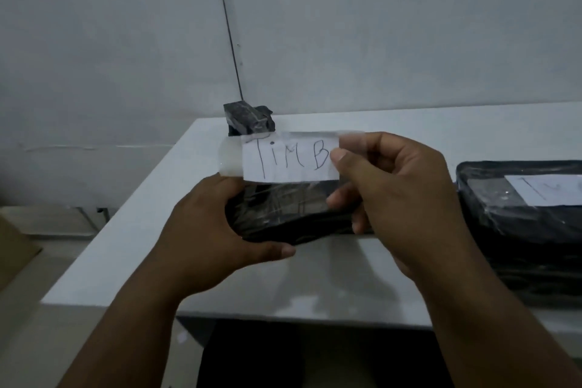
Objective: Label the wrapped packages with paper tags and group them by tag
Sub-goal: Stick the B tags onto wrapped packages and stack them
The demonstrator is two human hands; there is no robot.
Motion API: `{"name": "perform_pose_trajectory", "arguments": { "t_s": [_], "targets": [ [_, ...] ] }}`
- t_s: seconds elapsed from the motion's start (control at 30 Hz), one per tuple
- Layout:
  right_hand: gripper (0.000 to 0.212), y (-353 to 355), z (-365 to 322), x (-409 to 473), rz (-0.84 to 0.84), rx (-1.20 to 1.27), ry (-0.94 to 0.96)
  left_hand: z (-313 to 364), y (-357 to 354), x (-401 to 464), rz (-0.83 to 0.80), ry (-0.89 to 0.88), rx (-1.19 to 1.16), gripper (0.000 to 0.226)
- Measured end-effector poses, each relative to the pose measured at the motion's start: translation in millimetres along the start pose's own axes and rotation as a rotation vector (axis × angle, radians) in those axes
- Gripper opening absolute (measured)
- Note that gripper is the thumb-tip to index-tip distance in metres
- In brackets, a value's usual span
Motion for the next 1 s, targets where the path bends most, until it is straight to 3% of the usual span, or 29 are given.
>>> {"name": "perform_pose_trajectory", "arguments": {
  "t_s": [0.1,0.2,0.3,0.67,0.83,0.9,1.0],
  "targets": [
    [0.014,6.6,3.6,-12.2,-0.029,-0.01,-0.049,0.9,-8.7,-15.1,-0.051,-0.048,0.023,0.084],
    [0.015,11.4,10.9,-19.0,-0.039,-0.009,-0.086,2.6,-22.9,-24.7,-0.112,-0.082,0.056,0.097],
    [0.014,14.5,24.0,-20.6,-0.046,-0.029,-0.119,2.0,-38.9,-30.9,-0.16,-0.068,0.055,0.113],
    [0.012,29.9,66.5,-22.3,-0.017,0.012,-0.154,-5.0,-73.0,-34.5,-0.215,0.026,0.064,0.118],
    [0.01,30.3,75.4,-21.6,-0.016,0.03,-0.159,-6.3,-69.5,-33.8,-0.275,0.028,-0.006,0.132],
    [0.009,30.3,77.3,-22.2,-0.015,0.03,-0.163,-6.3,-61.2,-33.4,-0.231,0.003,-0.17,0.118],
    [0.009,30.8,78.3,-23.3,-0.012,0.012,-0.151,0.1,-51.7,-35.1,-0.115,-0.048,-0.458,0.066]
  ]
}}
Point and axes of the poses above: each hand's wrist, its own x-axis towards the middle knuckle, its own y-axis out of the back of the hand, z = x × y, the point moved 4 cm from there along x, towards the middle knuckle, and after that the axes turned 2 degrees about -z, right-handed, at the moved point
